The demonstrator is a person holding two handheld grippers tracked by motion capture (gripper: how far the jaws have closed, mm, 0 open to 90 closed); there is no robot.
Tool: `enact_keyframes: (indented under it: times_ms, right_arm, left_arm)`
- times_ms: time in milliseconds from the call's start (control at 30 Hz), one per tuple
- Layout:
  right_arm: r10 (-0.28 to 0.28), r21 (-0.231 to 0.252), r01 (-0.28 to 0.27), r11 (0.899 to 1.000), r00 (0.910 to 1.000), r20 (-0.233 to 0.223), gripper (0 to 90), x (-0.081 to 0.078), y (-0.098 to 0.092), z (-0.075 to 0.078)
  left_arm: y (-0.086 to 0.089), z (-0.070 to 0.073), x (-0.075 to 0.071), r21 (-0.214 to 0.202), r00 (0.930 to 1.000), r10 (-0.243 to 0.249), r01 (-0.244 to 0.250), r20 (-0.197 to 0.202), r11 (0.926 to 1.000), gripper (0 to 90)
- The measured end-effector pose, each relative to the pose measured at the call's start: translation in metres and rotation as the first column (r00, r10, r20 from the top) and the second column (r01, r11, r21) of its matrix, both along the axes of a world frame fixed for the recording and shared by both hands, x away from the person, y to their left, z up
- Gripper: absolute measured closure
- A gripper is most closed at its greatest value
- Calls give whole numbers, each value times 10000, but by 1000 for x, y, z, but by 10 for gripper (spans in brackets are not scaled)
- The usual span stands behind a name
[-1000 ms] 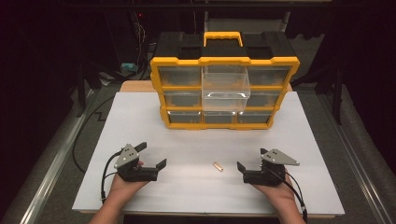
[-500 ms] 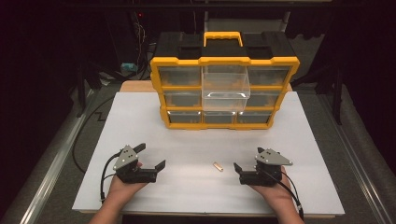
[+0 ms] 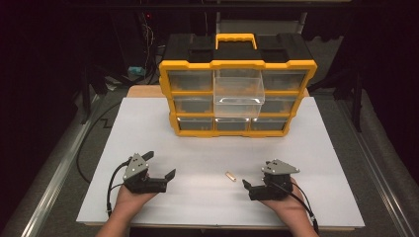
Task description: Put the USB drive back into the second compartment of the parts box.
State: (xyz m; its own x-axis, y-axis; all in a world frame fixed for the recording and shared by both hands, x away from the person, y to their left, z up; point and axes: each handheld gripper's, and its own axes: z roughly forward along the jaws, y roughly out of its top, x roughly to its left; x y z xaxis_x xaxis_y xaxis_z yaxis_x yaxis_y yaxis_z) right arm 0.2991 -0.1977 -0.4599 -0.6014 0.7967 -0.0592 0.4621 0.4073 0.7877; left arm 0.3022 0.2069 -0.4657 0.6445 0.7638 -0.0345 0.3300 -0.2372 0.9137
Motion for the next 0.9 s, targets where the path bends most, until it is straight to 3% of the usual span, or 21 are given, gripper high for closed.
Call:
enact_keyframes:
  times_ms: [200, 400, 467, 633, 900]
  right_arm:
    - [480, 269, -470, 9985, 9982, -369, 89, 2, 9, -2]
    - [864, 315, -851, 9959, 9954, -414, 197, 3, 22, -3]
    - [1064, 348, -1049, 9939, 9934, -435, 270, 4, 30, -4]
    - [1241, 259, -1228, 9921, 9905, -594, 389, 9, 42, -6]
    - [1611, -48, -1620, 9868, 9837, -803, 520, 18, 61, -9]
  left_arm:
    - [1, 1, 1, -240, 9999, -98, 96, -73, 9997, 3]
    - [3, 3, 0, -413, 9997, -248, 245, -71, 9988, 7]
    - [3, 4, -2, -520, 9997, -262, 263, 34, 9983, 7]
    - [2, 4, -4, -462, 9990, -321, 335, 308, 9984, 11]
    - [1, 3, -3, -472, 9989, -382, 394, 258, 9981, 4]
